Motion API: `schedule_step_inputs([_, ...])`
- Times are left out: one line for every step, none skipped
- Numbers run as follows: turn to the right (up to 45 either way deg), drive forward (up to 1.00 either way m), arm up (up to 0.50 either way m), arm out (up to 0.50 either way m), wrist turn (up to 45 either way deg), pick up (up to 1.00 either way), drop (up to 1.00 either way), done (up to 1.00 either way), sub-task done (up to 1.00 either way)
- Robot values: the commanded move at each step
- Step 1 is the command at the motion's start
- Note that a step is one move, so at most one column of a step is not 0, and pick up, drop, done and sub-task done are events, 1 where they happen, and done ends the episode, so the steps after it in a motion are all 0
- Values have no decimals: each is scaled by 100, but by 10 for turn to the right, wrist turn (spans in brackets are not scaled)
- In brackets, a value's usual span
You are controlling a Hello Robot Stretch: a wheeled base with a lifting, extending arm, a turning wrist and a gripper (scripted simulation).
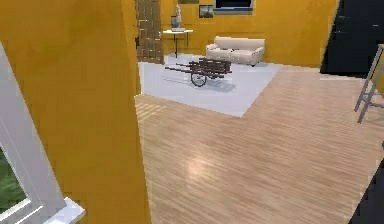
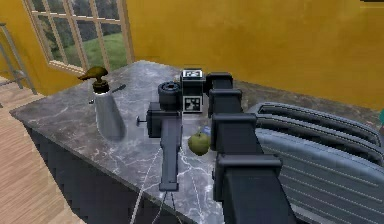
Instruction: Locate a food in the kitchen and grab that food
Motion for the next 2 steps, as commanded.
schedule_step_inputs([0, 0, 0, 0, 450, 0, 0, 0, 0])
schedule_step_inputs([0, 0, 0, 0, 450, 0, 0, 0, 0])
